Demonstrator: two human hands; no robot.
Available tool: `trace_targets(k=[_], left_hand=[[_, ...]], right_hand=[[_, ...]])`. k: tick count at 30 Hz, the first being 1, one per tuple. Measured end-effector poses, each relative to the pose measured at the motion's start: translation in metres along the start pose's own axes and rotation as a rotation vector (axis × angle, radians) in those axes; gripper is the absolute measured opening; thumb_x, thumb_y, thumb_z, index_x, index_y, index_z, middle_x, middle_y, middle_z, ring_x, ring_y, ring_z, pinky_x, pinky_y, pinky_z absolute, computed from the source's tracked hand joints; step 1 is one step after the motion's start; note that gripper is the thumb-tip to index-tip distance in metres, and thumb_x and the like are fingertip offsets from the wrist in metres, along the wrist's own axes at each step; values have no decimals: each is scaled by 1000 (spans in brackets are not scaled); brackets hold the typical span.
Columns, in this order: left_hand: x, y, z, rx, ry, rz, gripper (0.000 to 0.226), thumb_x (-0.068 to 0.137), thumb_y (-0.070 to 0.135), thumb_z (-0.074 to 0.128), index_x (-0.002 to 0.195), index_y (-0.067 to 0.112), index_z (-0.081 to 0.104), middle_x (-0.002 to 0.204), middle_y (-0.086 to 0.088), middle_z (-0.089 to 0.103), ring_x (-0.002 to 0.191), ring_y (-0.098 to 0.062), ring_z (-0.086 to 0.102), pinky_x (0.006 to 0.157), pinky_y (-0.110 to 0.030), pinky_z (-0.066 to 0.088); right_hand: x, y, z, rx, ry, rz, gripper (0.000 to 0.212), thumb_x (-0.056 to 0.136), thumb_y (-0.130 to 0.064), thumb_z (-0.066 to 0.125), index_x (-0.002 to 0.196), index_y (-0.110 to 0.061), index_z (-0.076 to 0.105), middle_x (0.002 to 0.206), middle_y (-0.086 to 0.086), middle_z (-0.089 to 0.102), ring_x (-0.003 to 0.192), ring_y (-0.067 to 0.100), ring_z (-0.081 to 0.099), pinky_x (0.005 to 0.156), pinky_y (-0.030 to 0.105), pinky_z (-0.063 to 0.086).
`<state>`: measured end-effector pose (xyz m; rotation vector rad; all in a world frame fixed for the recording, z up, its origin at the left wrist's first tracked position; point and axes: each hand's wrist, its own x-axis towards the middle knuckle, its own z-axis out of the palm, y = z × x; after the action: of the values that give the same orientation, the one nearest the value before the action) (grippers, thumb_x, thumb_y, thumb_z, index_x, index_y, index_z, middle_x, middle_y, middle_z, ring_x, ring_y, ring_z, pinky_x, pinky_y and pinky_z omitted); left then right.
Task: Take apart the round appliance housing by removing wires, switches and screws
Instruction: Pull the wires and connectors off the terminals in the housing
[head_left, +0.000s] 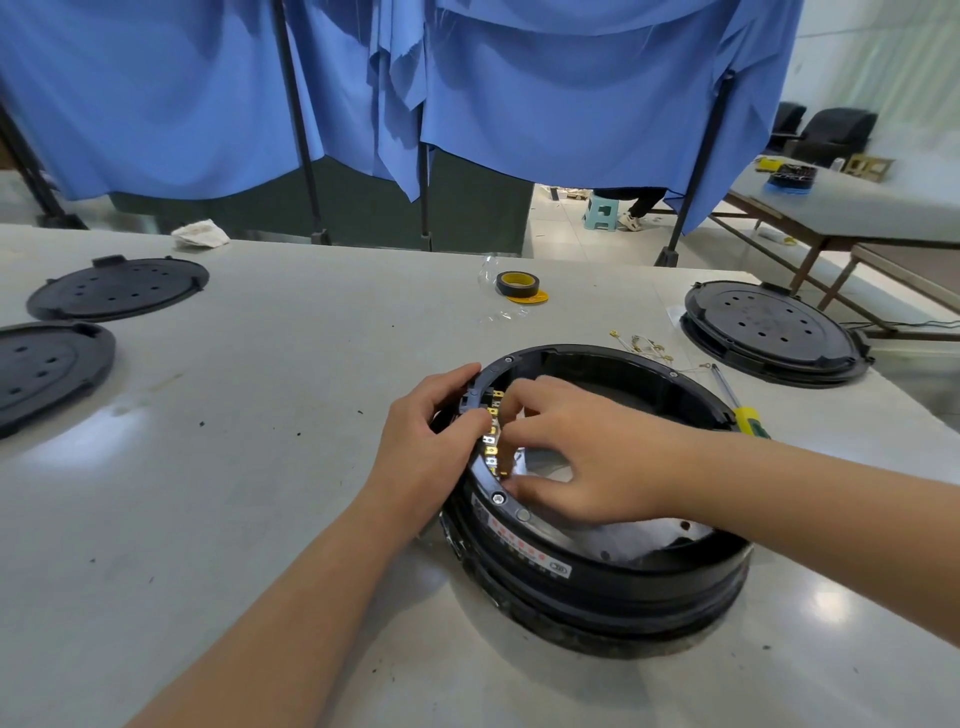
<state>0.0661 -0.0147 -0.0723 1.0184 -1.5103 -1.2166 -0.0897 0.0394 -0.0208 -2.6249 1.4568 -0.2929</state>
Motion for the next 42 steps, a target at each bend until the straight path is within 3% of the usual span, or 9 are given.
trace_targets(k=[3,7,14,21,25,29,39,42], left_hand=[[0,0,1,3,8,-3,52,68,20,62,120,24,65,110,5,71,102,-10,66,95,-39,52],[1,-2,0,12,1,9,45,78,4,64,120,23,65,111,4,70,103,-10,66,95,-40,52],[2,-2,1,3,5,2,50,66,18,62,115,27,66,110,6,71,102,-8,66,95,-36,52],[3,-4,1,10,16,3,46,65,19,63,109,34,68,109,8,71,102,-8,66,95,-39,52],[3,-3,1,22,25,7,49,66,19,62,113,30,68,109,8,72,102,-7,66,95,-38,52],[2,-2,1,33,30,15,51,66,19,61,117,26,67,111,8,71,102,-7,66,95,-38,52],[0,0,2,24,16,4,53,67,19,61,120,24,65,112,5,70,103,-10,66,94,-40,53],[-1,0,2,18,18,3,53,67,19,61,120,24,66,112,5,70,103,-10,66,94,-39,53]], right_hand=[[-4,1,1,50,0,-49,20,87,-32,62,101,-17,63,109,1,57,99,21,53,86,33,43],[-2,3,6,80,10,-59,14,86,-26,63,89,-13,58,103,3,56,94,20,52,82,34,44],[2,2,12,26,-12,-70,18,93,-28,53,79,-23,42,86,-6,46,83,16,44,75,30,37],[2,1,12,44,-4,-44,19,92,-30,48,77,-19,46,79,-4,48,76,14,43,68,26,33],[2,1,12,36,-4,-38,20,92,-28,51,75,-19,45,76,-5,47,74,15,43,67,28,35],[-2,3,12,35,0,12,27,91,-39,46,71,-21,44,67,-9,44,65,11,40,61,27,31],[-5,2,10,29,20,19,16,90,-41,49,82,-30,42,79,-9,51,73,10,45,65,27,38],[-6,1,9,38,54,39,15,88,-42,53,85,-28,51,84,-8,54,77,9,48,69,29,43]])
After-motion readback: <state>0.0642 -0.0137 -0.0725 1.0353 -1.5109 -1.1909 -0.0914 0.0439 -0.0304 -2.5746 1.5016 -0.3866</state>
